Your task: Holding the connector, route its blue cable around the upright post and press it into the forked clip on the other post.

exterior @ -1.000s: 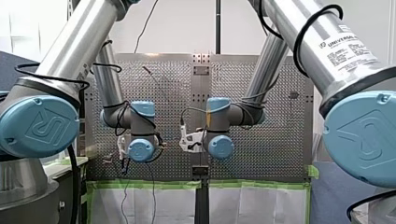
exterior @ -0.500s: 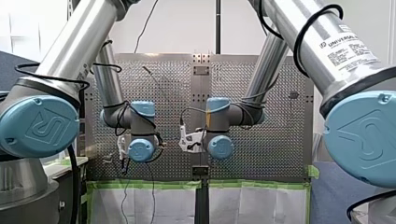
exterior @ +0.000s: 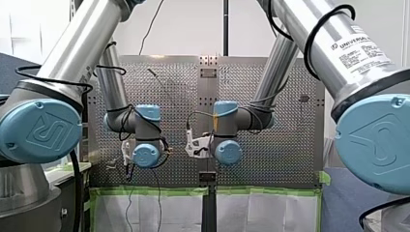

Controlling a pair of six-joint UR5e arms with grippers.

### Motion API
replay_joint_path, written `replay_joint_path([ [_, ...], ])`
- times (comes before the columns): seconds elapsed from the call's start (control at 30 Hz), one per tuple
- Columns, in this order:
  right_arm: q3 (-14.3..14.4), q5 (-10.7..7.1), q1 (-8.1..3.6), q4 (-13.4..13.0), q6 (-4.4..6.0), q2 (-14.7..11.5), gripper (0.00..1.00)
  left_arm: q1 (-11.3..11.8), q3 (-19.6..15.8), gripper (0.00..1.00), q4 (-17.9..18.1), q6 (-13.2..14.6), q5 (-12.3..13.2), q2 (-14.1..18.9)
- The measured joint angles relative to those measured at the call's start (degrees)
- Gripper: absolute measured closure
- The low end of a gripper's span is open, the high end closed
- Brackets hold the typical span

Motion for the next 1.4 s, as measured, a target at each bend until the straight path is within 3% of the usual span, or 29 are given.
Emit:
replay_joint_path([
  [0.2,-0.8,0.73,0.75,0.7,0.73,0.7,1.00,0.9,-0.1,1.00,-0.3,1.1,1.1,0.2],
  [0.33,-2.8,2.75,2.76,2.8,2.75,1.8,1.00,1.6,1.5,1.00,-2.2,1.5,2.3,2.0],
  [0.43,-4.3,4.31,4.18,4.3,4.31,1.0,1.00,2.0,2.2,1.00,-3.8,1.5,2.6,3.7],
  [0.5,-5.0,5.20,4.48,5.2,5.20,0.3,1.00,2.2,2.4,1.00,-4.7,1.5,2.5,4.6],
  [0.67,-5.4,7.71,4.11,7.7,7.69,-2.1,1.00,2.9,2.4,1.00,-7.2,1.3,2.0,7.1],
  [0.83,-3.6,10.33,2.26,10.3,9.62,-4.7,1.00,4.1,2.5,1.00,-9.9,1.5,0.2,9.5],
  [0.97,-2.3,12.16,0.45,12.2,9.86,-6.6,1.00,4.7,2.6,1.00,-11.0,1.6,0.3,10.1],
  [1.07,-2.0,12.21,-0.95,13.4,9.20,-8.0,1.00,5.0,2.8,1.00,-11.4,1.7,1.0,10.2],
  [1.23,-2.1,10.08,-3.54,13.2,6.93,-10.7,1.00,5.1,4.3,1.00,-12.8,2.1,1.4,10.3],
  [1.4,-3.2,7.58,-4.44,13.1,6.08,-13.2,1.00,5.2,6.1,1.00,-15.0,2.0,1.5,11.2],
])
